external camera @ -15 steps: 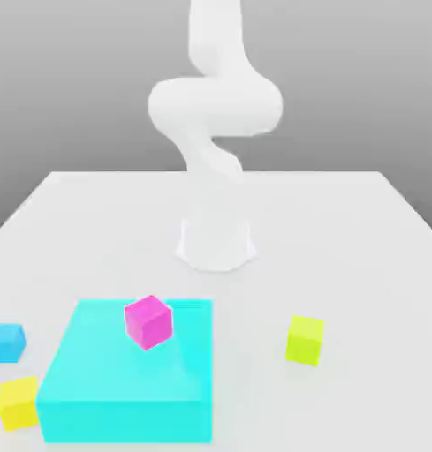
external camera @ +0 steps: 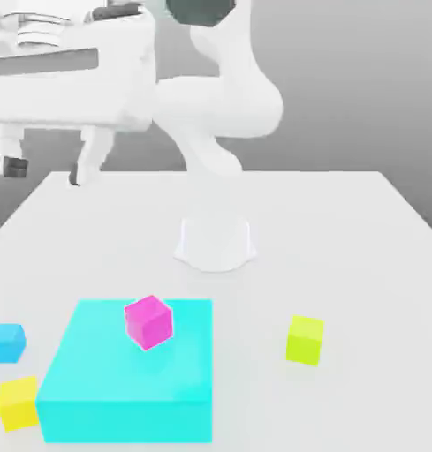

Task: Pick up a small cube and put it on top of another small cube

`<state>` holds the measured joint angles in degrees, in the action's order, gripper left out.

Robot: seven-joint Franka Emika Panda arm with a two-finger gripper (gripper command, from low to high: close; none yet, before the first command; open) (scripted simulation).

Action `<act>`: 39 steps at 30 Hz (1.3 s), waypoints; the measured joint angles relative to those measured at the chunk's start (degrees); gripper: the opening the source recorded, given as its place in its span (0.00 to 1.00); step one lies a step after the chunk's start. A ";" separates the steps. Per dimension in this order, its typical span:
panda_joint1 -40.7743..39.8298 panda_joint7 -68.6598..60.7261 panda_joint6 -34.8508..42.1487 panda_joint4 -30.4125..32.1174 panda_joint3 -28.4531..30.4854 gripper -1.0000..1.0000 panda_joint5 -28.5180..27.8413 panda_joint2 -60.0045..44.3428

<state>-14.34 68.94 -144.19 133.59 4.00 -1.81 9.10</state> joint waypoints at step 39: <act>-4.82 9.06 -1.74 12.08 0.39 0.00 2.27 -9.29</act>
<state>-19.16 78.00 -145.93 145.67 4.39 0.46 -0.19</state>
